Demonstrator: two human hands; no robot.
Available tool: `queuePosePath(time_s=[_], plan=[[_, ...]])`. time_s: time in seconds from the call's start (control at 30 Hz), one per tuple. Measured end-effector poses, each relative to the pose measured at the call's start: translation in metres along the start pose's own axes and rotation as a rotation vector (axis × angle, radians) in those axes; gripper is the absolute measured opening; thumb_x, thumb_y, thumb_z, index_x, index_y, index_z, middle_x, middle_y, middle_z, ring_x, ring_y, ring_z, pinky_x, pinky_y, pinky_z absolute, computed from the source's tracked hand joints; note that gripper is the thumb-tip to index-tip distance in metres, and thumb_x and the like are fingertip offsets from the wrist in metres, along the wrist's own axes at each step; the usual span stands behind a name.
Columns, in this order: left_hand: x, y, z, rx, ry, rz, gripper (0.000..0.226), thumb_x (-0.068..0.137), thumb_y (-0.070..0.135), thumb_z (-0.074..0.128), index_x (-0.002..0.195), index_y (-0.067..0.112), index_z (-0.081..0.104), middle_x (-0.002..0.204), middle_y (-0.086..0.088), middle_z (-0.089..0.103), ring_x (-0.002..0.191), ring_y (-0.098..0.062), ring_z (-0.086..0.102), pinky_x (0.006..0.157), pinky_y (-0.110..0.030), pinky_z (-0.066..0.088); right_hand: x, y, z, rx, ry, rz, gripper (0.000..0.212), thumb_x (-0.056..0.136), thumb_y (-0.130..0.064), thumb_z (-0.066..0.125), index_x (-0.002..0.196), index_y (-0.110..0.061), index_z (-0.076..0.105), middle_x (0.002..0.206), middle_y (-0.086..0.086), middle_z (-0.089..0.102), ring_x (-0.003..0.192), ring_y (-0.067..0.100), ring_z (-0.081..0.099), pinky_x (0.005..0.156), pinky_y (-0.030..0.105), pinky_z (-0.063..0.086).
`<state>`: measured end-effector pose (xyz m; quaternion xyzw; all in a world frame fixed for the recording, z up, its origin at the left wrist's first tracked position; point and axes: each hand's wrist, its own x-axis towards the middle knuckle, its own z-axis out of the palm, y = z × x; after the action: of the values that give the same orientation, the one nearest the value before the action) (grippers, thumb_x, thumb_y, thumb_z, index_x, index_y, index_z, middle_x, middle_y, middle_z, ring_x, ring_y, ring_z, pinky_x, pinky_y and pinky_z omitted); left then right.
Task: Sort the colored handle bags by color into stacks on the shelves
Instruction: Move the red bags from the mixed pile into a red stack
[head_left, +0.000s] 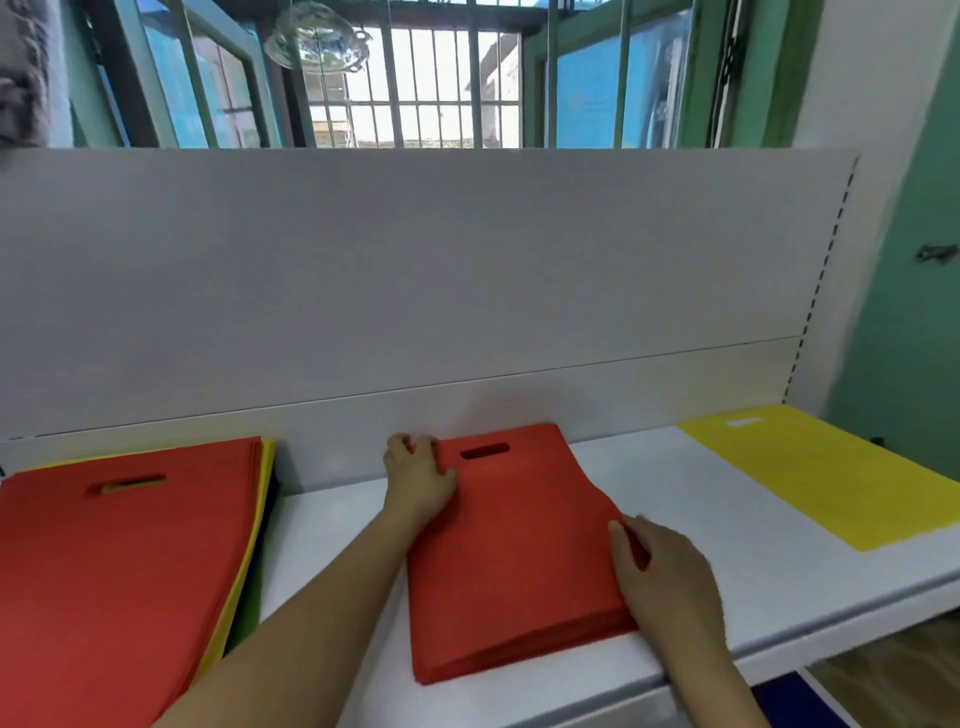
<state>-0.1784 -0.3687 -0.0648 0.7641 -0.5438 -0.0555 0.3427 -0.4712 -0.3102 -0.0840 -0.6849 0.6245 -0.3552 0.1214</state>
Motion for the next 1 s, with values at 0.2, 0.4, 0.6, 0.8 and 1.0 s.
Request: queuePosePath(time_s=[0.2, 0.4, 0.6, 0.8, 1.0], plan=[[0.005, 0.011, -0.043, 0.207, 0.045, 0.213, 0.038, 0.091, 0.027, 0.052, 0.127, 0.016, 0.055, 0.134, -0.010, 0.038, 0.127, -0.031, 0.035, 0.099, -0.044, 0.043, -0.009, -0.031, -0.003, 0.143, 0.385, -0.024, 0.047, 0.089, -0.046, 0.038, 0.107, -0.019, 0.072, 0.122, -0.001, 0.066, 0.119, 0.023, 0.052, 0.102, 0.044, 0.039], [-0.005, -0.021, -0.146, 0.300, 0.081, 0.235, 0.036, 0.094, 0.026, 0.049, 0.128, 0.015, 0.055, 0.128, -0.010, 0.051, 0.118, -0.029, 0.047, 0.094, -0.041, 0.045, -0.040, -0.140, 0.042, 0.422, 0.019, -0.343, 0.029, 0.093, -0.031, 0.057, 0.119, -0.025, 0.066, 0.119, -0.010, 0.064, 0.110, 0.010, 0.057, 0.100, 0.032, 0.044], [-0.043, -0.114, -0.248, 0.331, 0.233, 0.102, 0.027, 0.091, 0.020, 0.052, 0.115, 0.013, 0.061, 0.111, -0.010, 0.058, 0.106, -0.028, 0.054, 0.091, -0.041, 0.045, -0.089, -0.230, 0.073, 0.431, -0.439, -0.676, 0.053, 0.090, -0.052, 0.053, 0.141, -0.042, 0.041, 0.123, -0.036, 0.040, 0.121, -0.007, 0.038, 0.099, 0.012, 0.028], [-0.087, -0.216, -0.297, 0.448, 0.211, -0.231, 0.059, 0.100, 0.027, 0.042, 0.154, 0.017, 0.022, 0.160, -0.006, 0.021, 0.144, -0.029, 0.024, 0.109, -0.051, 0.035, -0.113, -0.280, 0.106, 0.134, -0.565, -0.833, 0.106, 0.062, -0.095, 0.006, 0.153, -0.039, 0.002, 0.159, -0.023, 0.006, 0.147, 0.010, 0.008, 0.120, 0.036, 0.012], [-0.100, -0.249, -0.274, 0.572, 0.061, -0.424, 0.060, 0.103, 0.042, 0.031, 0.157, 0.028, 0.007, 0.164, 0.010, 0.008, 0.151, -0.026, -0.004, 0.119, -0.054, 0.015, -0.128, -0.278, 0.131, 0.063, -0.653, -0.752, 0.119, 0.046, -0.099, 0.002, 0.151, -0.044, 0.013, 0.155, -0.033, 0.003, 0.147, 0.008, -0.010, 0.120, 0.041, -0.006]])
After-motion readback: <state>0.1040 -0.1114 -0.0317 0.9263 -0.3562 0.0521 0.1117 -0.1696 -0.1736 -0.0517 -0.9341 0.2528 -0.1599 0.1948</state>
